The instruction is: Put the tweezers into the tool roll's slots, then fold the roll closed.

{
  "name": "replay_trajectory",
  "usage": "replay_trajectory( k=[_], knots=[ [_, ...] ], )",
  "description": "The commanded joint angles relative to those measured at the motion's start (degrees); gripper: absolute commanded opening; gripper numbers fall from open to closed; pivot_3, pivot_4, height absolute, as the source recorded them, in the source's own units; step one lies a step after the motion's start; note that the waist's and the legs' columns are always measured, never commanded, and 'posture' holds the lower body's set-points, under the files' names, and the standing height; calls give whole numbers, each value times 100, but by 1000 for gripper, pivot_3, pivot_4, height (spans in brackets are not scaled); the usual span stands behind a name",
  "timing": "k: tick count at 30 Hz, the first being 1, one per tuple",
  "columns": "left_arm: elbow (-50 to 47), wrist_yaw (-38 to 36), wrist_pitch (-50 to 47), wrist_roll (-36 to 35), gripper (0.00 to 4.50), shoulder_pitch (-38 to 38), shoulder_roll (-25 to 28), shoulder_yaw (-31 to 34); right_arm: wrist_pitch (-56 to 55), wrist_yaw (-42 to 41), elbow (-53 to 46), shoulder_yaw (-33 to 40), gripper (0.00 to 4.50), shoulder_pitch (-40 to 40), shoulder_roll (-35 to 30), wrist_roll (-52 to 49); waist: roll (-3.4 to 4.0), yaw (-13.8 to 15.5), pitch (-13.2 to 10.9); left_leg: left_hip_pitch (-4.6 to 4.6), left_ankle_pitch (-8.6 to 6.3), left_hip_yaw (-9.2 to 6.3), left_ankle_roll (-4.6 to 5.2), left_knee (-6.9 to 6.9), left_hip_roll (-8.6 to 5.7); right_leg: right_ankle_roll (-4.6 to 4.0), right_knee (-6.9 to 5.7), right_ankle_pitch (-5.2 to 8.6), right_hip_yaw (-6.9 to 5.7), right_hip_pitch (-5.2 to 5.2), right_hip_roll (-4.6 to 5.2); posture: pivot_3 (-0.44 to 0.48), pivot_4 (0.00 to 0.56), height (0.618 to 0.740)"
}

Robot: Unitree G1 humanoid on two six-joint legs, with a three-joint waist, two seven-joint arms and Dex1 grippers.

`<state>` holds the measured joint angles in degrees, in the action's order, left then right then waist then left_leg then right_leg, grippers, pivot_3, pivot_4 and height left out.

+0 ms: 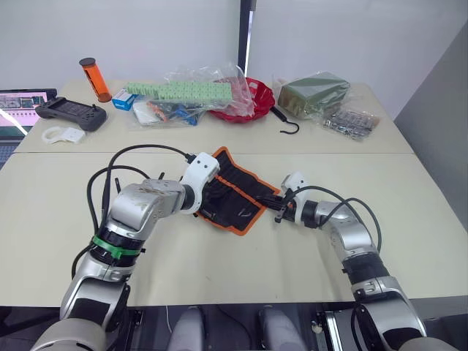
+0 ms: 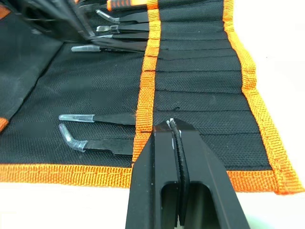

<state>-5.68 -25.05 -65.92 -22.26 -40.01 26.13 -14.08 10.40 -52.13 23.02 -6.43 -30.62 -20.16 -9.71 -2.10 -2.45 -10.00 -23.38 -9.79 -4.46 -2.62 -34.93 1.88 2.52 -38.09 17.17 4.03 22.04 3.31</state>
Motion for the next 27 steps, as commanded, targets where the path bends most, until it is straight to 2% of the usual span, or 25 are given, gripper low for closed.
replay_trajectory(
  k=[1,6,13,19,23,25,27],
  knots=[
    [138,-81,544,292,18,-142,-126,-182,202,48,87,-178,0,157,21,151,0,1,0,0,0,0,0,-1,0,0,0,0,0,0,0,0,150,740],
    [495,-388,1427,692,18,-63,-204,-458,231,50,35,-207,0,219,26,155,0,0,0,2,0,0,0,0,0,0,-1,0,0,0,0,0,150,740],
    [1580,-600,2730,1322,18,-245,-497,-593,276,65,-48,-234,0,298,34,150,1,5,1,1,0,1,0,0,-1,0,0,0,0,-1,1,0,150,740],
    [2098,-813,3160,1555,18,-419,-672,-483,321,92,-116,-243,0,342,49,141,1,16,1,8,0,1,0,-6,-4,3,0,-1,0,-12,1,0,150,740],
    [2094,-1046,2831,1434,18,-445,-701,-322,345,99,-133,-225,0,351,38,132,2,11,2,9,0,0,0,-5,-4,3,0,-1,-1,-13,1,0,150,740],
    [1913,-1191,2584,1254,925,-391,-679,-120,348,90,-130,-232,0,355,33,140,2,4,2,9,0,0,0,-5,-3,3,0,0,-1,-13,1,0,150,740],
    [1670,-1270,2367,1121,1569,-327,-612,59,349,88,-109,-237,0,335,39,148,2,1,2,7,0,-1,1,-3,-3,3,0,0,-1,-11,1,0,150,740]
  ],
)
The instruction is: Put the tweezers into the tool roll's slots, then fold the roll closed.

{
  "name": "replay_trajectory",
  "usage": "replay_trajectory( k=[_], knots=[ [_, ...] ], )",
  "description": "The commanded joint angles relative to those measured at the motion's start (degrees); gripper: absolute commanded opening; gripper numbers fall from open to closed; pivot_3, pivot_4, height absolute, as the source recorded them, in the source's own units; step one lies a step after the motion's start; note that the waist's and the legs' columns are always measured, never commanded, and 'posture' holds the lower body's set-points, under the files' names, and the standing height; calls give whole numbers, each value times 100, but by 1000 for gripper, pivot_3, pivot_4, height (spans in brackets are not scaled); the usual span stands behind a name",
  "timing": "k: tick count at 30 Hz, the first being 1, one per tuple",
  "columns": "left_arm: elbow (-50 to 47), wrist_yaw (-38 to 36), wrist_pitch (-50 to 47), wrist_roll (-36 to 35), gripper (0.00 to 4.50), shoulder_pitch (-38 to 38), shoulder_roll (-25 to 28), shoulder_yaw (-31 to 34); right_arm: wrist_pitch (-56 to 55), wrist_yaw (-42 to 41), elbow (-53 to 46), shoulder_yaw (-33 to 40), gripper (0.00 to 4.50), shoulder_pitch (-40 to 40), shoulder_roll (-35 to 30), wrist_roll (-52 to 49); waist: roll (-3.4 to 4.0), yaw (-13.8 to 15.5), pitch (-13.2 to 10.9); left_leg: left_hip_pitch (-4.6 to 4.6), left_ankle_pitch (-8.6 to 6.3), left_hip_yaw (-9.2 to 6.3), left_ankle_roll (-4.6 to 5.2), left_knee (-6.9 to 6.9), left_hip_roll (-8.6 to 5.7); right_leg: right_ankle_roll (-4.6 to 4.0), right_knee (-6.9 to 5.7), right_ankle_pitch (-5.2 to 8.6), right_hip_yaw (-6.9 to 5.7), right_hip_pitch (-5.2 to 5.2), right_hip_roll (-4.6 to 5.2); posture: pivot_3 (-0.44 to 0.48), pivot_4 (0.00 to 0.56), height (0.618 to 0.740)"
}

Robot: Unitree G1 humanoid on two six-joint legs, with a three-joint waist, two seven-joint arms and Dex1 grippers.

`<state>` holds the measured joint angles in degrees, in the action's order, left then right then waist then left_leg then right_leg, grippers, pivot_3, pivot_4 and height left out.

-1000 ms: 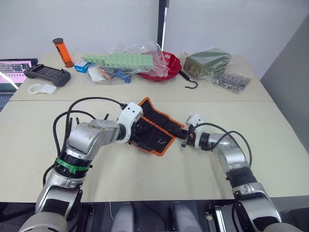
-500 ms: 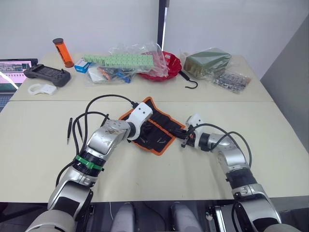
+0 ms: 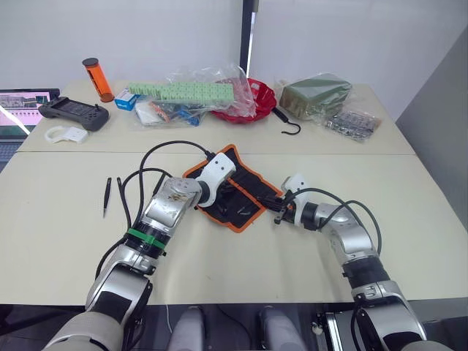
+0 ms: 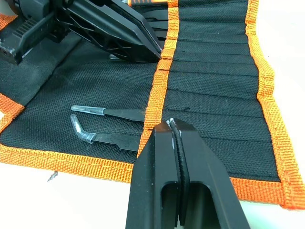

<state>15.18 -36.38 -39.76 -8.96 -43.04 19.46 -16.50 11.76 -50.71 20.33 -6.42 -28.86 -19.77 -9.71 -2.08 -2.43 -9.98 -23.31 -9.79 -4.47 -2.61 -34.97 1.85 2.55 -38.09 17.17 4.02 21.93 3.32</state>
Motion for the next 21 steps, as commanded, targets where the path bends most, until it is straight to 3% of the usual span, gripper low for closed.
replay_trajectory(
  k=[1,8,9,12,17,21],
  knots=[
    [-584,-148,-365,-266,1869,24,103,397,209,-55,183,-238,0,138,5,151,0,-3,0,0,0,0,0,1,0,0,0,0,0,1,0,0,150,740],
    [-1886,-64,-1105,-647,4219,517,537,1098,129,-72,343,-275,0,54,49,190,1,-27,0,3,0,-1,0,6,4,0,-1,0,0,2,-1,0,150,740],
    [-2074,-28,-1180,-673,4380,612,638,1224,116,-69,367,-276,0,36,56,194,0,-35,0,3,0,0,0,5,3,0,-1,0,1,1,-1,0,150,740],
    [-2496,82,-1471,-850,4380,846,852,1620,50,-59,427,-263,0,-17,83,182,1,-50,0,6,0,0,0,8,6,0,-2,0,1,2,-2,0,150,740],
    [-3428,222,-1556,-1189,4380,1912,1429,3135,-133,-116,618,-375,0,-60,101,270,1,-118,0,10,0,1,0,14,9,-1,-1,0,1,2,-2,0,150,740],
    [-3745,499,-1430,-1261,4380,2863,1532,4258,-337,-73,866,-408,0,-162,155,317,0,-140,1,14,-1,1,0,20,9,-1,-1,0,1,2,0,0,150,740]
  ],
)
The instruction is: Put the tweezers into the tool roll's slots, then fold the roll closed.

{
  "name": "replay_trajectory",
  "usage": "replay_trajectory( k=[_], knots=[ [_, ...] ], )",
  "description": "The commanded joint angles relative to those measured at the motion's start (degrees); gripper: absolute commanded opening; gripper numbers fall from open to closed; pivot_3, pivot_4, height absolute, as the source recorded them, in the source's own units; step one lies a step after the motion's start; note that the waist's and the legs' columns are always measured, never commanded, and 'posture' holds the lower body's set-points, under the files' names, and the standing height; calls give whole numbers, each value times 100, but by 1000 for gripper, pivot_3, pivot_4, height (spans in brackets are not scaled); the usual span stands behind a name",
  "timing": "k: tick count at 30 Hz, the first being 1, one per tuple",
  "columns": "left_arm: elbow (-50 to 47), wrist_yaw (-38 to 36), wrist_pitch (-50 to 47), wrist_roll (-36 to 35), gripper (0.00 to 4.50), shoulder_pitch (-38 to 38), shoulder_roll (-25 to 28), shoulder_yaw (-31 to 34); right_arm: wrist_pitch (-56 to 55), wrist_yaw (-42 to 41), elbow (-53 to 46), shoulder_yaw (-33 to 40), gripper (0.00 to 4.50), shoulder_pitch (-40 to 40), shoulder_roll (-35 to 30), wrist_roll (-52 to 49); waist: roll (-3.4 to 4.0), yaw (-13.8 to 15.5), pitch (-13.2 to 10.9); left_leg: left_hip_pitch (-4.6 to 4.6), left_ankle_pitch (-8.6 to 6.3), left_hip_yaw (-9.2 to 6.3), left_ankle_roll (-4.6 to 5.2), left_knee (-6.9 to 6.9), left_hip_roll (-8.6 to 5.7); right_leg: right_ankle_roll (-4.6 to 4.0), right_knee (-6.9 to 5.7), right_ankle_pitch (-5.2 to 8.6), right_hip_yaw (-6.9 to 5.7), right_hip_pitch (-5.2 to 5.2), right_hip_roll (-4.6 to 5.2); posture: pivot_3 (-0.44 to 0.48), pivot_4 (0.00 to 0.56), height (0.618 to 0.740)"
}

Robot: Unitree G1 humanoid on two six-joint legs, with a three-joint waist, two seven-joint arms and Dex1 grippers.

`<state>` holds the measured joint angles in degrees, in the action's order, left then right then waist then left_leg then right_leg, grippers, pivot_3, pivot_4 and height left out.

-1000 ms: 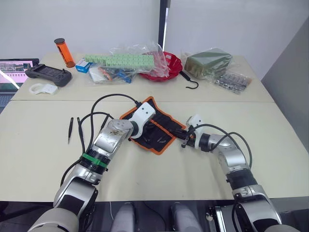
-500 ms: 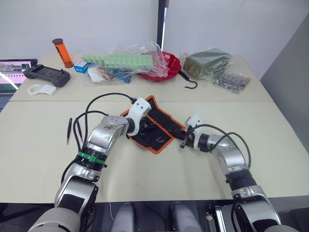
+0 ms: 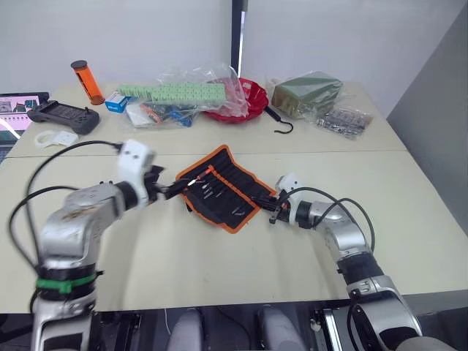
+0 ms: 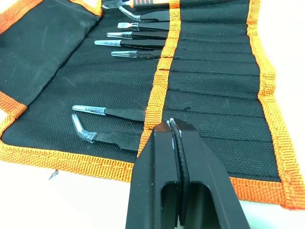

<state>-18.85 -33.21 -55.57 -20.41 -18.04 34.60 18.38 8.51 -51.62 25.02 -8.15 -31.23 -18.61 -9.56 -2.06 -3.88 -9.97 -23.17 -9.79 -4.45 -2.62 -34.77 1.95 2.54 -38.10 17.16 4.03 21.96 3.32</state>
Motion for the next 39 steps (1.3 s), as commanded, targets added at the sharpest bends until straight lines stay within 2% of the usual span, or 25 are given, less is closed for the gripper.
replay_trajectory(
  k=[1,5,7,12,18,29,39],
  knots=[
    [-363,238,232,-195,4380,545,-70,1076,-72,18,461,-262,0,52,43,333,-5,-2,3,1,0,0,0,-2,1,0,2,0,0,0,0,0,150,740],
    [-429,263,918,-293,4380,1658,-406,2067,-227,11,698,-292,0,-23,117,392,-11,-29,7,11,0,8,-1,-4,4,-5,4,-3,4,-7,1,0,150,740],
    [-452,315,1176,-271,4380,2249,-567,2360,-299,-6,821,-283,0,-73,151,425,-13,-12,8,26,-1,12,-1,2,8,-7,4,-2,5,-19,0,0,150,740],
    [-447,408,1703,-304,4380,3297,-996,2739,-460,-36,1067,-273,0,-214,216,463,-28,-10,17,88,-8,14,-12,6,12,-21,19,5,2,-85,0,0,150,740],
    [-410,486,2225,-412,4380,4035,-1442,2934,-597,-84,1245,-254,0,-323,275,471,-39,-20,24,94,-12,18,-18,6,25,-35,22,19,1,-86,-8,0,150,740],
    [-355,707,2590,-585,4380,4244,-1516,2750,-603,-152,1336,-245,0,-398,310,459,-39,-32,24,96,-18,29,-27,6,40,-44,22,26,3,-81,-17,0,150,740],
    [-45,1330,2578,-358,4380,3364,-1326,2169,-559,-76,1272,-189,0,-402,367,422,-40,-43,24,96,-21,32,-33,6,59,-42,22,29,6,-79,-37,0,150,740]
  ],
)
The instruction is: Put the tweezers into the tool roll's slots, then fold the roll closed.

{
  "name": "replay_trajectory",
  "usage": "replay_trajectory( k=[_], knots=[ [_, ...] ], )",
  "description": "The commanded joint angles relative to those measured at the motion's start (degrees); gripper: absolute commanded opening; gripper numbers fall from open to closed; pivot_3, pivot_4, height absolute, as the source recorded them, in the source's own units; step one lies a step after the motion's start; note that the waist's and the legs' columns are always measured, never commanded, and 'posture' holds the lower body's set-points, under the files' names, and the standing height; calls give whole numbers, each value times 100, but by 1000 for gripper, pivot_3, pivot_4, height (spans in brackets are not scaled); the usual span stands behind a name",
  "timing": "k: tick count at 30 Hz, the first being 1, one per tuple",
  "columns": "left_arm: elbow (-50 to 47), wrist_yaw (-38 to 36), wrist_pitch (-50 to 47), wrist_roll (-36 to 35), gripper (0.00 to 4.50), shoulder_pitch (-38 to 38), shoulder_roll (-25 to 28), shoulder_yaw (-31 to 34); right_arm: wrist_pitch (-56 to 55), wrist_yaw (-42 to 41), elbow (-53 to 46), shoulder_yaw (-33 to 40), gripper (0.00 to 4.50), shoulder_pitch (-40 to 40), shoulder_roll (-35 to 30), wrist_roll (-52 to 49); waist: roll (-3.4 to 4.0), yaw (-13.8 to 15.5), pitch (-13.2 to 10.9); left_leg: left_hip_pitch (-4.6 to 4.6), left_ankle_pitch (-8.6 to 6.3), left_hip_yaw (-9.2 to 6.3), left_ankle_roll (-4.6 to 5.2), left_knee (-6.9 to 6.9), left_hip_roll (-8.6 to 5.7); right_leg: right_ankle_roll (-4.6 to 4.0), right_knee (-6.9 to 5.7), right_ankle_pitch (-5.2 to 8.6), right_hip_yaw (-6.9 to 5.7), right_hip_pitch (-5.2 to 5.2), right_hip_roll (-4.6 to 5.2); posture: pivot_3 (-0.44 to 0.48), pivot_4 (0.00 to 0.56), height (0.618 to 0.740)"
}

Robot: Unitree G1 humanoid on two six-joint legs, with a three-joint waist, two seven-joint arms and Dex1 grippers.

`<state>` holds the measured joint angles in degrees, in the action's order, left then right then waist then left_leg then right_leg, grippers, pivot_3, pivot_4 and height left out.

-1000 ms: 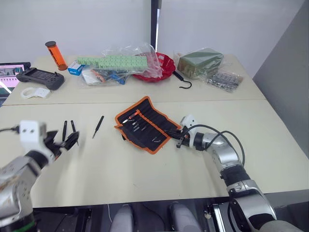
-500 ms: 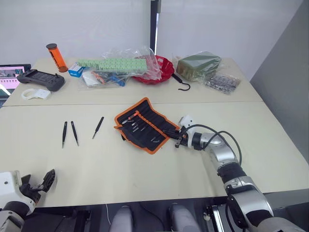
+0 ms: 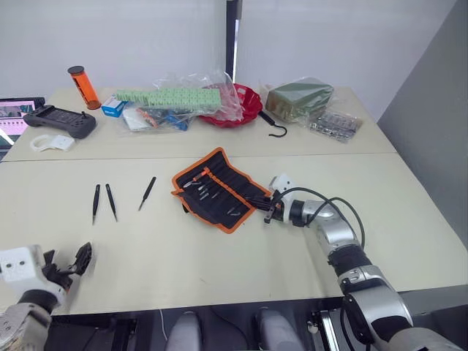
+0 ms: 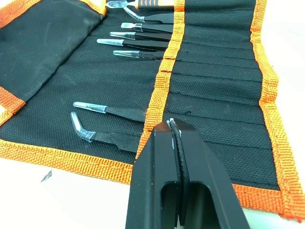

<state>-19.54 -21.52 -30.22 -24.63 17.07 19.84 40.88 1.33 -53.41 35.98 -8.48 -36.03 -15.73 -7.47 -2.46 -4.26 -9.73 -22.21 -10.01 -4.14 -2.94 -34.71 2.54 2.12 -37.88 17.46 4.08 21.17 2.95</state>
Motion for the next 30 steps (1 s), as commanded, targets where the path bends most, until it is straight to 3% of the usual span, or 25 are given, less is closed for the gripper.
replay_trajectory(
  k=[1,11,19,22,30],
  knots=[
    [84,201,25,71,4380,-258,197,-140,160,104,167,-152,0,86,77,214,0,-6,0,0,-2,0,-4,0,5,0,0,0,2,0,-6,0,150,740],
    [1149,391,97,426,4380,-1364,567,-933,264,163,-43,-155,0,173,104,197,10,23,-5,0,-7,-5,-11,2,30,-8,-4,1,12,7,-42,0,150,740],
    [1782,650,24,601,4380,-2033,702,-1122,364,196,-233,-183,0,237,98,195,25,38,-10,-2,-7,-6,-12,7,29,-5,-5,2,11,8,-41,0,150,740],
    [2036,620,27,657,3571,-2215,781,-1224,370,190,-255,-180,0,237,68,200,29,41,-12,-2,-7,-6,-12,7,29,-5,-6,3,11,9,-41,0,150,740],
    [2336,584,77,689,870,-2360,838,-1313,425,314,-386,-123,0,320,44,161,34,66,-12,-4,-8,-6,-13,7,27,-2,-3,4,11,9,-38,0,150,740]
  ],
)
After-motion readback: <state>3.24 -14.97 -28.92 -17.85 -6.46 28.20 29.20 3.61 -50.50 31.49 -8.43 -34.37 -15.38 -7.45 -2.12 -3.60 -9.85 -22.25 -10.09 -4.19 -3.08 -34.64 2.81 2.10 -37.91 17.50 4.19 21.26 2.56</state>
